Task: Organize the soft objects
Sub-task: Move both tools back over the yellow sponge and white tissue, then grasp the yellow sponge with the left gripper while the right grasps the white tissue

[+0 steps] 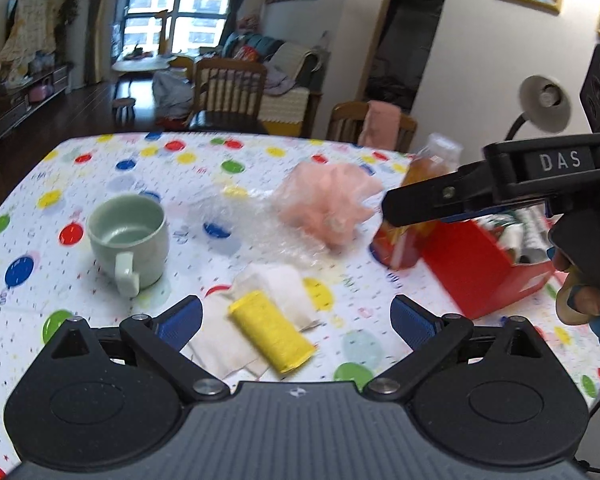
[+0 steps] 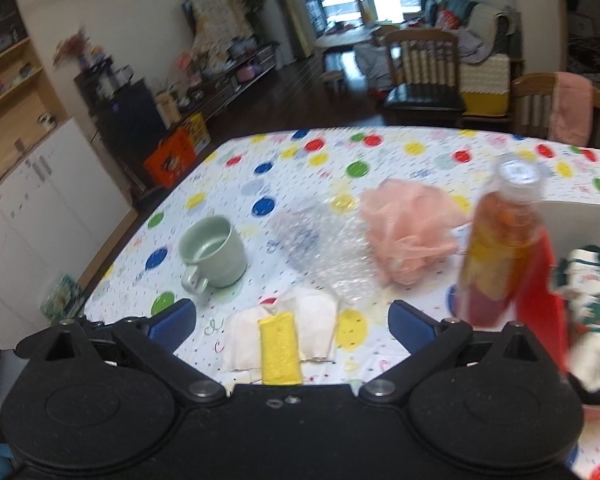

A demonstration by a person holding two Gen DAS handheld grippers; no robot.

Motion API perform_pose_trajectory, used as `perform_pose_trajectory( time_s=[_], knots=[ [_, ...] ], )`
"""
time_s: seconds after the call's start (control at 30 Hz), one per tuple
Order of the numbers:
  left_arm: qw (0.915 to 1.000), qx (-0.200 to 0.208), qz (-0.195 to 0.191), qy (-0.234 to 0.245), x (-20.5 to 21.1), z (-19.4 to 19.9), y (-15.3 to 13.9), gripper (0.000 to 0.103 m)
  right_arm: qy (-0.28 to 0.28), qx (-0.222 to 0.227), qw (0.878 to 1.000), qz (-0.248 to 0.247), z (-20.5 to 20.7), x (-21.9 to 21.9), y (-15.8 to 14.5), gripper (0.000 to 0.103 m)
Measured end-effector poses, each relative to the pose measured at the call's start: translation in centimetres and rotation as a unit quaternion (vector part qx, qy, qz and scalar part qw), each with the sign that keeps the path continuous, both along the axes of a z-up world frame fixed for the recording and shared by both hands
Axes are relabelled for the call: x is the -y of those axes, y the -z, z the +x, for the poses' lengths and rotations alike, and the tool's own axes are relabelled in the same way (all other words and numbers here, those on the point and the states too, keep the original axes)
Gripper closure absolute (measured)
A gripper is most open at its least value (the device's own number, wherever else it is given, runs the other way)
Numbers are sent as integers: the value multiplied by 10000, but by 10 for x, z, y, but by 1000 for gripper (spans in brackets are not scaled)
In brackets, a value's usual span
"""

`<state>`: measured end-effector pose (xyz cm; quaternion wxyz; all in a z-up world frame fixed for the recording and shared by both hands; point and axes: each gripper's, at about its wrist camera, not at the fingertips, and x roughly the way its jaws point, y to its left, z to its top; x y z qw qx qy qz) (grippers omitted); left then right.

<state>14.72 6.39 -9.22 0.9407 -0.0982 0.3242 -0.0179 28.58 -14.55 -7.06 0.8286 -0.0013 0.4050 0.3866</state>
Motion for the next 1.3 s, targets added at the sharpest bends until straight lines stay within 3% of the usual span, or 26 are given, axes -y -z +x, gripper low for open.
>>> perform_pose_trajectory(
  time_s=[0.47, 0.7, 0.83, 0.93, 1.07, 1.3],
  knots=[
    [9973, -441, 373, -455, 20, 37, 54, 2, -836, -479, 9940, -524, 40, -61, 64, 16],
    [9947, -762, 216, -655, 25, 55, 79, 4, -786, -780, 9914, -698, 65, -78, 88, 19],
    [9929, -803, 201, -856, 23, 63, 84, 22, -800, -826, 9902, -798, 73, -85, 97, 23],
    [9913, -804, 203, -1021, 22, 68, 84, 27, -815, -835, 9893, -879, 76, -90, 102, 27],
    [9895, -880, 189, -1133, 22, 75, 87, 43, -790, -836, 9882, -1009, 78, -93, 110, 33],
    [9877, -984, 154, -1209, 22, 78, 93, 51, -593, -979, 9884, -998, 73, -86, 104, 39]
  ],
)
